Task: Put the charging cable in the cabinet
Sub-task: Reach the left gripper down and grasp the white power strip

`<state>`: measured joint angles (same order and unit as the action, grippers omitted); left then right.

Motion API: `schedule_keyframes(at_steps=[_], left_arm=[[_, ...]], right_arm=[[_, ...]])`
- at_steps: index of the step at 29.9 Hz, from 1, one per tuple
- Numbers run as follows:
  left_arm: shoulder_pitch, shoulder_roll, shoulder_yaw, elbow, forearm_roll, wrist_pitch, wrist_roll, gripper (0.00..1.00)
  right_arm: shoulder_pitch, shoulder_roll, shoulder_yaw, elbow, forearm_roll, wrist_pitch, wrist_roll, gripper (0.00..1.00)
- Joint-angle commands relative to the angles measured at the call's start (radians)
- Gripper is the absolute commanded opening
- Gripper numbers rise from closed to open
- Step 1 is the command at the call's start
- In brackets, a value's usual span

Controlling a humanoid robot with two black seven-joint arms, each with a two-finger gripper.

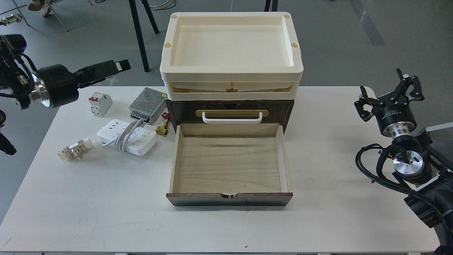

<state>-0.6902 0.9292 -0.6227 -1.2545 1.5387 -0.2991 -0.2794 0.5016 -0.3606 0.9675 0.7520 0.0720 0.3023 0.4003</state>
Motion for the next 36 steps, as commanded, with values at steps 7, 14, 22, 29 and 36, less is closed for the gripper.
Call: schedule_keyframes(at_steps=[7,14,22,29,36], left_arm=[[-0.003,-0.119,0.212,0.164,0.354,0.196,0.048,0.93],[0.008,-0.231,0.225,0.256,0.356,0.198,0.052,0.87],[0.001,-0.299,0.302,0.408,0.357,0.227,0.051,0.75],[-0.002,-0.309,0.305,0.437,0.356,0.227,0.039,0.55],[0.001,-0.313,0.314,0.443,0.357,0.224,0.04,0.43]], right_arm=[[0.003,0.0,-0.001,0.0,0.0,0.0,0.0,1.0],[0.003,0.0,-0.003,0.001,-0.001,0.0,0.0,1.0],[0.002,0.0,-0.003,0.001,-0.001,0.0,0.0,1.0],[0.002,0.0,-0.003,0.003,-0.001,0.0,0.0,1.0],[0.002,0.0,-0.003,0.003,-0.003,0.0,0.0,1.0]])
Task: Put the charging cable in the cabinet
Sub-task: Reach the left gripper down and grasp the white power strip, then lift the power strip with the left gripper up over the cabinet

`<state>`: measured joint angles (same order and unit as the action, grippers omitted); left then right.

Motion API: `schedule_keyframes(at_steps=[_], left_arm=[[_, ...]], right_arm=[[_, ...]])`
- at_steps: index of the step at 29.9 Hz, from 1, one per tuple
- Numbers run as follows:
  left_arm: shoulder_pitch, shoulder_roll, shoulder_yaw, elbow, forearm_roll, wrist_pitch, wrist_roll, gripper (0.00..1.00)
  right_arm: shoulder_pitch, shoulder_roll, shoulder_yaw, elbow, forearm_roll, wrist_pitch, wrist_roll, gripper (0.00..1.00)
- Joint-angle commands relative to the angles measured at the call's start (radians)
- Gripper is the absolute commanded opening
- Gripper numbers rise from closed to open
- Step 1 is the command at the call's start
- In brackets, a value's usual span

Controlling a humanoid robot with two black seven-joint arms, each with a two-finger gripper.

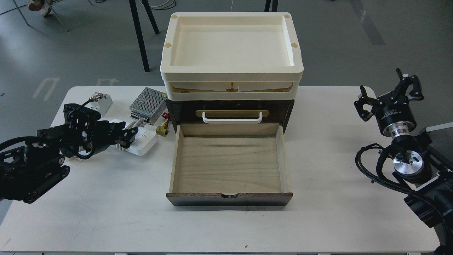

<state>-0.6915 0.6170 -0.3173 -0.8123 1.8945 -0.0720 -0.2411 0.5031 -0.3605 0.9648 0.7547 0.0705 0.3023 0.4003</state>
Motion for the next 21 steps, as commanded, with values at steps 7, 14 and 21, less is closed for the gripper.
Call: schedule_keyframes(at_steps=[7,14,21], left_arm=[[-0.003,0.001,0.03,0.002,0.0,-0.003,0.005,0.21],[-0.008,0.001,0.027,0.002,-0.003,-0.003,0.008,0.09],[-0.029,0.001,0.024,-0.01,-0.008,-0.003,0.008,0.0]], right_arm=[[0.0,0.0,0.0,-0.002,-0.001,0.0,0.0,1.0],[0.0,0.0,0.0,-0.002,-0.001,0.0,0.0,1.0],[0.0,0.0,0.0,-0.002,-0.001,0.0,0.0,1.0]])
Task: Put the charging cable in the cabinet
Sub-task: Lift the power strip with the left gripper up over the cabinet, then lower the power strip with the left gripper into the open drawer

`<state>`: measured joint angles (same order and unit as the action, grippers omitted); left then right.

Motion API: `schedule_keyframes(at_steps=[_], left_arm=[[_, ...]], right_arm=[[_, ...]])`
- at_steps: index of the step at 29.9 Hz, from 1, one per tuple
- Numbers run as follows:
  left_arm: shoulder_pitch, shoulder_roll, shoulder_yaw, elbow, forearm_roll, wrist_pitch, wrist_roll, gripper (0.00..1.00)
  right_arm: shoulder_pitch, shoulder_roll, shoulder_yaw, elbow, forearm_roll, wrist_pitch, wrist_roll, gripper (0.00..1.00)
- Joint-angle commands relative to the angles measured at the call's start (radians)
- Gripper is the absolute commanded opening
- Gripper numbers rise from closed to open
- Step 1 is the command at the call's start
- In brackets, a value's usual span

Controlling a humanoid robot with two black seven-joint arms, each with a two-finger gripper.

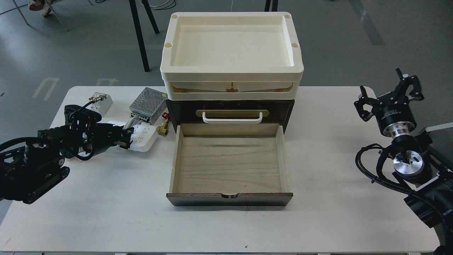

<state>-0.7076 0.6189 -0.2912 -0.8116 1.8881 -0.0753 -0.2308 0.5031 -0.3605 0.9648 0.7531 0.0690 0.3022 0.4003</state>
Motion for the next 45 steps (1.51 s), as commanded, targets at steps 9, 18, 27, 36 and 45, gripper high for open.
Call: schedule_keyframes(at_steps=[9,18,27,36,45], left_arm=[[-0.101,0.14,-0.016,-0.109,-0.032,-0.004,-0.039,0.0],[-0.298,0.312,-0.017,-0.193,-0.115,-0.012,-0.05,0.0],[-0.512,0.452,-0.075,-0.573,-0.13,-0.138,-0.03,0.0],[-0.598,0.447,-0.117,-0.941,-0.13,-0.308,-0.028,0.0],[-0.553,0.179,-0.094,-0.954,-0.13,-0.337,-0.036,0.0]], right_arm=[[0.0,0.0,0.0,0.0,0.0,0.0,0.0,1.0],[0.002,0.0,0.0,0.0,0.0,0.0,0.0,1.0],[0.0,0.0,0.0,0.0,0.0,0.0,0.0,1.0],[0.0,0.0,0.0,0.0,0.0,0.0,0.0,1.0],[0.002,0.0,0.0,0.0,0.0,-0.002,0.0,1.0]])
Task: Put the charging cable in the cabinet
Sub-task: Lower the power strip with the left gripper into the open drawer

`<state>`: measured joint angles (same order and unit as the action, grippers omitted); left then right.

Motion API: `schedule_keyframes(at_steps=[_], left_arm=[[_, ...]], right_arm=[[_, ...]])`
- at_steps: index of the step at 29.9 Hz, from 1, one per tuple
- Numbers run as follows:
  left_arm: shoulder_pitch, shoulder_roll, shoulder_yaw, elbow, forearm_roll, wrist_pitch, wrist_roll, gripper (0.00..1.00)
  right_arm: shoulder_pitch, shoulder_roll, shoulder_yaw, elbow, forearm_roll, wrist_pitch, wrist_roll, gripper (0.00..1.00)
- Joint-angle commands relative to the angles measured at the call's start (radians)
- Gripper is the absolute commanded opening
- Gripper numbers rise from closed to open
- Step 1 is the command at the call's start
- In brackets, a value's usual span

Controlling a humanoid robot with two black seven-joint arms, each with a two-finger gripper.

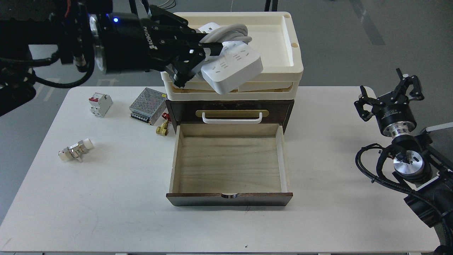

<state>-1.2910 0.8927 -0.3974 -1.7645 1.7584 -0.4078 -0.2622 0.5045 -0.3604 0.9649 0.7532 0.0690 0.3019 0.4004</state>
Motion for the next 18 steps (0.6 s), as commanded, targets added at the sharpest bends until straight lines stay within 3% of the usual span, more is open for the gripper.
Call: schedule_keyframes(at_steps=[1,8,12,15,18], left_arm=[[0.047,-0.133,0.015,-0.001,0.0,-0.006,-0.005,0.0],[0.183,-0.323,0.055,-0.001,0.004,-0.071,0.009,0.0],[0.289,-0.363,0.084,0.01,0.053,-0.069,0.066,0.0],[0.352,-0.408,0.086,0.078,0.195,-0.068,0.109,0.0],[0.39,-0.442,0.083,0.18,0.321,-0.063,0.109,0.0]], right_arm=[[0.0,0.0,0.0,0.0,0.0,-0.001,0.0,1.0],[-0.001,0.0,0.0,0.002,0.0,-0.001,0.0,1.0],[-0.001,0.0,0.0,0.002,0.0,-0.001,0.0,1.0],[-0.001,0.0,0.0,0.002,0.0,-0.001,0.0,1.0],[-0.001,0.0,0.0,0.002,0.0,-0.001,0.0,1.0]])
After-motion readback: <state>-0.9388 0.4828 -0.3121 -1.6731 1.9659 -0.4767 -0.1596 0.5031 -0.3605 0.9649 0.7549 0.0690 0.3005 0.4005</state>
